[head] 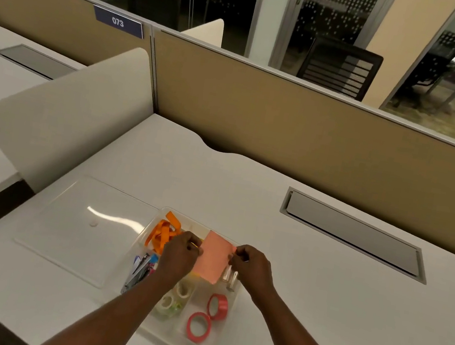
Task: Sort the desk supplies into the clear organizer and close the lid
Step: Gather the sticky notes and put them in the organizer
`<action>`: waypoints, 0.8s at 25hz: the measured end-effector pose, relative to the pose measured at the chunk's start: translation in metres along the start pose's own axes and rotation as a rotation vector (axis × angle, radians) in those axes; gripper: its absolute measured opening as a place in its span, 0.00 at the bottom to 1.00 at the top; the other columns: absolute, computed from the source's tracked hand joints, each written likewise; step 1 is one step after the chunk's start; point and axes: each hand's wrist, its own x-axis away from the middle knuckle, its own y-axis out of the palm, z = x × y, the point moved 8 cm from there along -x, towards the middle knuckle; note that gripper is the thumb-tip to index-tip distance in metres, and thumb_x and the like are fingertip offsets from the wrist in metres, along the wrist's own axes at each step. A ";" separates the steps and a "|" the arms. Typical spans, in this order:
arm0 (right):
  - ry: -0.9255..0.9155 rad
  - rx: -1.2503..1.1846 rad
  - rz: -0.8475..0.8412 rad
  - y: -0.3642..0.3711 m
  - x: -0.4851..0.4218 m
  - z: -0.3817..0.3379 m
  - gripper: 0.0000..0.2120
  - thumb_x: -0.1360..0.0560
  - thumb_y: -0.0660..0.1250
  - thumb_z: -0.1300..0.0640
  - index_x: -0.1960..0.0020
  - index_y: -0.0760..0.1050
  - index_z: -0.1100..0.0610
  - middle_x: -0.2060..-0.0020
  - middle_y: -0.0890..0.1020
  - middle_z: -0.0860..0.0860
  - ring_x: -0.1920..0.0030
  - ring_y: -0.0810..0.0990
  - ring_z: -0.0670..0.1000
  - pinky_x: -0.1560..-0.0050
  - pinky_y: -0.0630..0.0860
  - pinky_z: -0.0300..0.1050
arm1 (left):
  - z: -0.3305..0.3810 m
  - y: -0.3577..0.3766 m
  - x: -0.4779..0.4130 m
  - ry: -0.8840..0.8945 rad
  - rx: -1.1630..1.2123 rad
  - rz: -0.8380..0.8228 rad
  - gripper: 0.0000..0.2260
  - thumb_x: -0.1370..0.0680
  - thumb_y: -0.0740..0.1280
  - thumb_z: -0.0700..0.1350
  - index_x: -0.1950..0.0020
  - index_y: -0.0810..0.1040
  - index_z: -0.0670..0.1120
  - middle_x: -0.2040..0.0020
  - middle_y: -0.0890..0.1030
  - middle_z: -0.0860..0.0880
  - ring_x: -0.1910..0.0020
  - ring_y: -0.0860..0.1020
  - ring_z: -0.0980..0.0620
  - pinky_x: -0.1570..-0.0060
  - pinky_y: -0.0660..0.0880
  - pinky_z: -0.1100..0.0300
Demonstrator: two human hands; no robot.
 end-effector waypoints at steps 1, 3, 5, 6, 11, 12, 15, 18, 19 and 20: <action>0.007 -0.002 0.006 0.006 -0.005 -0.005 0.02 0.27 0.71 0.56 0.56 0.80 0.55 0.64 0.85 0.51 0.61 0.84 0.51 0.54 0.81 0.52 | -0.004 -0.005 -0.005 -0.006 -0.005 0.015 0.03 0.25 0.70 0.39 0.56 0.78 0.45 0.60 0.80 0.50 0.61 0.77 0.54 0.65 0.70 0.64; 0.018 -0.002 0.008 0.016 -0.016 -0.013 0.03 0.27 0.72 0.56 0.54 0.81 0.55 0.63 0.84 0.51 0.60 0.84 0.53 0.53 0.82 0.52 | -0.009 -0.011 -0.014 -0.016 -0.037 0.042 0.03 0.26 0.72 0.39 0.58 0.79 0.44 0.60 0.80 0.49 0.59 0.77 0.52 0.61 0.70 0.63; 0.033 0.015 0.001 0.025 -0.024 -0.019 0.05 0.28 0.71 0.57 0.52 0.81 0.54 0.63 0.85 0.50 0.61 0.84 0.52 0.55 0.81 0.49 | -0.015 -0.016 -0.023 -0.045 -0.066 0.065 0.04 0.26 0.71 0.39 0.59 0.78 0.44 0.60 0.80 0.49 0.59 0.76 0.52 0.59 0.69 0.63; 0.039 0.030 -0.005 0.028 -0.027 -0.021 0.06 0.27 0.71 0.57 0.51 0.81 0.54 0.63 0.85 0.49 0.62 0.84 0.50 0.57 0.81 0.46 | -0.018 -0.019 -0.027 -0.061 -0.089 0.081 0.04 0.26 0.71 0.39 0.60 0.78 0.44 0.59 0.81 0.49 0.59 0.76 0.52 0.60 0.68 0.63; 0.063 0.123 0.009 0.034 -0.035 -0.017 0.06 0.26 0.69 0.54 0.50 0.80 0.51 0.63 0.82 0.44 0.62 0.81 0.45 0.60 0.74 0.38 | -0.034 -0.021 -0.047 -0.088 -0.209 0.115 0.04 0.25 0.67 0.40 0.58 0.81 0.43 0.56 0.85 0.45 0.58 0.81 0.49 0.59 0.77 0.59; 0.069 0.141 0.012 0.034 -0.037 -0.014 0.05 0.26 0.69 0.54 0.51 0.80 0.50 0.62 0.82 0.44 0.60 0.81 0.45 0.59 0.74 0.39 | -0.036 -0.020 -0.049 -0.088 -0.226 0.113 0.05 0.25 0.67 0.40 0.57 0.82 0.43 0.56 0.85 0.45 0.58 0.82 0.48 0.58 0.79 0.58; 0.096 0.164 0.007 0.034 -0.037 -0.004 0.03 0.26 0.68 0.53 0.53 0.80 0.49 0.60 0.83 0.45 0.61 0.80 0.44 0.61 0.73 0.38 | -0.033 -0.013 -0.054 -0.058 -0.286 0.078 0.05 0.26 0.67 0.40 0.59 0.83 0.44 0.58 0.85 0.46 0.58 0.82 0.49 0.59 0.79 0.57; 0.104 0.186 0.010 0.032 -0.036 0.003 0.03 0.26 0.67 0.53 0.55 0.80 0.48 0.59 0.83 0.44 0.58 0.80 0.44 0.56 0.75 0.41 | -0.031 -0.003 -0.054 -0.023 -0.309 0.034 0.06 0.26 0.67 0.40 0.59 0.84 0.44 0.58 0.85 0.46 0.57 0.82 0.49 0.59 0.78 0.58; 0.104 0.194 0.009 0.032 -0.035 0.004 0.03 0.26 0.67 0.52 0.55 0.80 0.48 0.60 0.83 0.44 0.58 0.81 0.45 0.55 0.76 0.42 | -0.030 -0.002 -0.052 -0.009 -0.323 0.036 0.06 0.25 0.66 0.40 0.57 0.84 0.44 0.57 0.85 0.46 0.56 0.82 0.49 0.60 0.77 0.59; 0.100 0.205 0.008 0.032 -0.035 0.005 0.03 0.27 0.67 0.52 0.55 0.80 0.48 0.60 0.83 0.44 0.57 0.81 0.45 0.54 0.77 0.43 | -0.030 0.000 -0.051 0.009 -0.345 0.043 0.07 0.25 0.65 0.40 0.55 0.84 0.45 0.55 0.85 0.46 0.55 0.82 0.49 0.61 0.77 0.59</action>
